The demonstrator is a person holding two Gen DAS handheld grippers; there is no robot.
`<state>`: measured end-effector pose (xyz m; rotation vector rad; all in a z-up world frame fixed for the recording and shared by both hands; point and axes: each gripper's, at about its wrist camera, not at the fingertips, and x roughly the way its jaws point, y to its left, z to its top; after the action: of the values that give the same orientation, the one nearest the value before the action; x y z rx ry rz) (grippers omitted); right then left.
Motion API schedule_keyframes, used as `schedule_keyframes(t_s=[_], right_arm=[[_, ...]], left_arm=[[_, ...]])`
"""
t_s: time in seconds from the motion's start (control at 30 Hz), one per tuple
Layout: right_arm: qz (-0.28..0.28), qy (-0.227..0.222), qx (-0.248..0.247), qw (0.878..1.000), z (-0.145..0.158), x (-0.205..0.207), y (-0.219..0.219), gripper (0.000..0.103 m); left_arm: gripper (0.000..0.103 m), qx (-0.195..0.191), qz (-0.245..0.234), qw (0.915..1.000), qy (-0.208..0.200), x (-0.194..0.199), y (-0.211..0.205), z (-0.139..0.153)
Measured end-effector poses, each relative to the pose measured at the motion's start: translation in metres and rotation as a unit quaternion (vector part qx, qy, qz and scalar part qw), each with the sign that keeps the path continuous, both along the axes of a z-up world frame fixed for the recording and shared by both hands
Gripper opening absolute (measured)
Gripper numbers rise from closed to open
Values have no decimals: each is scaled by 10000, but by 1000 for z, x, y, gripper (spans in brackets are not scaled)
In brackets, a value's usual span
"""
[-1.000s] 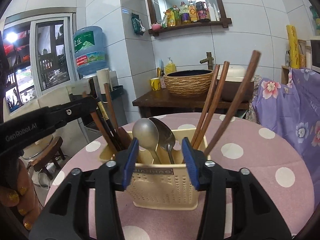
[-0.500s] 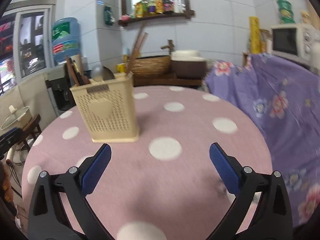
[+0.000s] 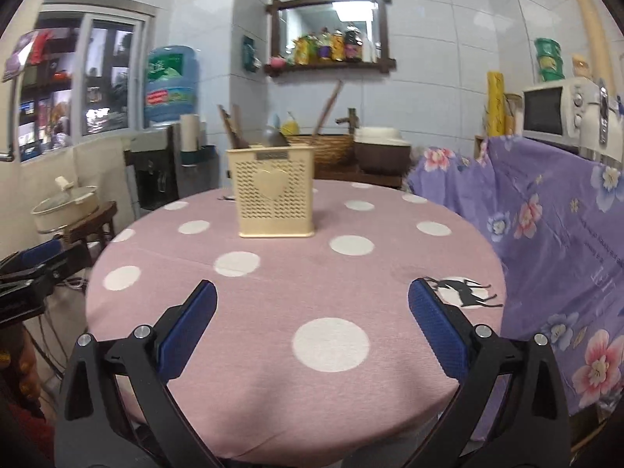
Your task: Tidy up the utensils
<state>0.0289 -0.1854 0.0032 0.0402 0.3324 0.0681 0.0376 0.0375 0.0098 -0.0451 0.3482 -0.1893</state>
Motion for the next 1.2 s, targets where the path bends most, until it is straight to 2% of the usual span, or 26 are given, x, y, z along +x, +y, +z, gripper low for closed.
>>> schedule_keyframes(t_s=[0.13, 0.27, 0.37, 1.2], right_arm=[[199, -175, -27, 9996, 10, -12, 13, 97], [238, -275, -41, 9993, 16, -19, 17, 97], [259, -351, 77, 9990, 19, -23, 15, 97], [220, -238, 111, 9994, 14, -18, 14, 97]], left_arm=[[98, -177, -8, 9997, -150, -13, 5, 4], [98, -31, -27, 9997, -248, -15, 1, 4], [98, -84, -12, 9997, -248, -17, 3, 3], [98, -138, -10, 9996, -244, -20, 7, 0]])
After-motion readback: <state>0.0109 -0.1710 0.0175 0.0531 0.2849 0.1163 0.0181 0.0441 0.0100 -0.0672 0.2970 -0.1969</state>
